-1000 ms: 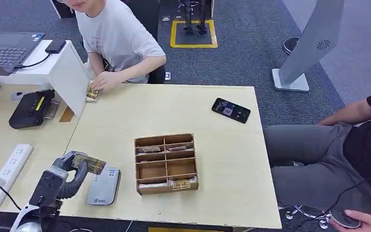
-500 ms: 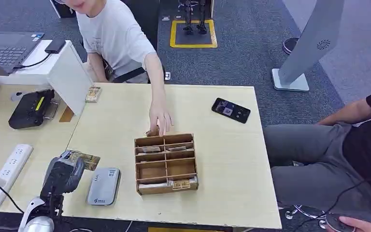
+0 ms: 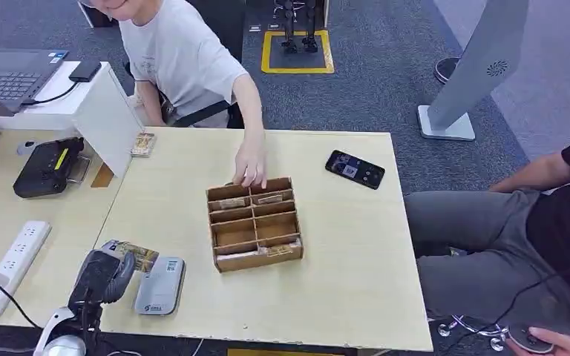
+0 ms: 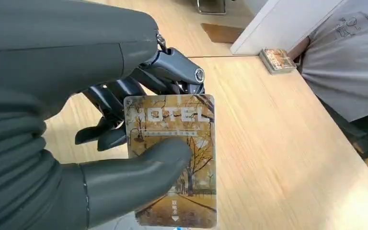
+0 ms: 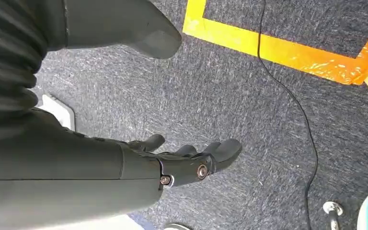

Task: Pass the card to the sensor for recognition and then transmit it.

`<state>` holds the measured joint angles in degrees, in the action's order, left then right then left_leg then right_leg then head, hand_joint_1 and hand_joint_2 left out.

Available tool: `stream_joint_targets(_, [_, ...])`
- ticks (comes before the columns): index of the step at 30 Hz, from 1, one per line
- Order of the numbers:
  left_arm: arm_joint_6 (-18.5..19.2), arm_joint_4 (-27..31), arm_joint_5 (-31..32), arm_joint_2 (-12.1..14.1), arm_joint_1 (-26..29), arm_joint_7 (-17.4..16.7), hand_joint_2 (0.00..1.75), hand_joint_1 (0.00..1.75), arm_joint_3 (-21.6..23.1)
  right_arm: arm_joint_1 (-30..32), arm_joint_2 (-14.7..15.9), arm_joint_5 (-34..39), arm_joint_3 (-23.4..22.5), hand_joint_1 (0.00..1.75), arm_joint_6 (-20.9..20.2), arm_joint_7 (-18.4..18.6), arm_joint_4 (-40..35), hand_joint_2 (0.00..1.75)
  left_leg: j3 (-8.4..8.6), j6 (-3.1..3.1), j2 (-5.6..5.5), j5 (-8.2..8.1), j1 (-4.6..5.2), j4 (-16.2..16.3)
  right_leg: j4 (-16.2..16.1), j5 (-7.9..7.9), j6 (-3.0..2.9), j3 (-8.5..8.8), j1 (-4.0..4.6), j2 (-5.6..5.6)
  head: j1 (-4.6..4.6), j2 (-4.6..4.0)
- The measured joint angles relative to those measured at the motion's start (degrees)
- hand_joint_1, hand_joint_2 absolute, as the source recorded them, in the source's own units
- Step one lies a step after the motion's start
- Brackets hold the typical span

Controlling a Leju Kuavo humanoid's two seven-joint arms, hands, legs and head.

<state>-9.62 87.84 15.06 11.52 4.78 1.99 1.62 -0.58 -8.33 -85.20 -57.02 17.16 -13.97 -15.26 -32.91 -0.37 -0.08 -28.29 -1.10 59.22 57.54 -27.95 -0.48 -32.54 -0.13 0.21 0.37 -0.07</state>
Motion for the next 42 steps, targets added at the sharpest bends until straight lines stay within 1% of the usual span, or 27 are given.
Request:
stream_joint_targets(14, [0.21, -0.15, -0.17, 0.00, 0.02, -0.02, 1.75, 1.75, 0.00, 0.00, 0.00, 0.00, 0.00, 0.00, 0.04, 0.00, 0.07, 1.75, 0.00, 0.00, 0.00, 0.00, 0.00, 0.00, 0.00, 0.00, 0.00, 0.00, 0.00, 0.00, 0.00, 0.00])
stream_joint_targets(18, [2.18, -0.13, -1.18, 0.24, 0.36, -0.54, 1.75, 1.75, 0.00, 0.01, 0.00, 0.20, 0.00, 0.00, 0.04, -0.09, 0.07, 1.75, 0.00, 0.00, 0.00, 0.00, 0.00, 0.00, 0.00, 0.00, 0.00, 0.00, 0.00, 0.00, 0.00, 0.00])
stream_joint_targets(21, [3.72, 0.22, -0.83, 0.96, 1.23, -1.38, 1.75, 1.75, 0.00, 0.05, 0.00, 0.44, 0.00, 0.00, 0.04, -0.09, 0.15, 1.75, 0.00, 0.00, 0.01, 0.00, 0.00, 0.00, 0.00, 0.00, 0.00, 0.00, 0.00, 0.01, -0.02, 0.00])
stream_joint_targets(25, [4.96, 0.65, -0.14, 1.11, 2.12, -1.90, 1.75, 1.75, 0.00, 0.04, 0.00, 0.52, 0.00, 0.00, 0.04, -0.24, 0.24, 1.75, 0.00, 0.00, 0.00, 0.00, 0.00, 0.00, 0.00, -0.01, 0.00, 0.00, 0.00, 0.00, 0.02, 0.00])
stream_joint_targets(29, [3.95, 0.63, 3.50, 1.05, 2.47, -3.65, 1.75, 1.75, 0.00, 0.02, 0.02, 0.50, 0.00, 0.00, 0.04, -0.22, 0.31, 1.75, 0.00, 0.00, 0.00, 0.00, 0.00, 0.00, 0.00, -0.01, 0.00, 0.00, 0.00, 0.00, 0.02, 0.00])
stream_joint_targets(31, [3.48, 0.57, 4.83, 0.94, 2.71, -3.72, 1.75, 1.75, 0.02, 0.00, 0.02, 0.50, 0.02, 0.00, 0.04, -0.09, 0.31, 1.75, 0.00, 0.00, 0.00, 0.00, 0.00, 0.00, 0.00, -0.01, 0.00, 0.00, 0.00, 0.00, 0.00, 0.00])
stream_joint_targets(42, [2.56, -0.37, 6.73, 0.37, 3.26, -3.72, 1.75, 1.75, 0.02, -0.05, 0.02, 0.46, 0.13, 0.00, -0.11, -0.04, 0.61, 1.75, 0.00, 0.00, 0.00, 0.00, 0.00, 0.00, 0.00, -0.01, 0.00, 0.00, 0.00, -0.01, 0.00, 0.00])
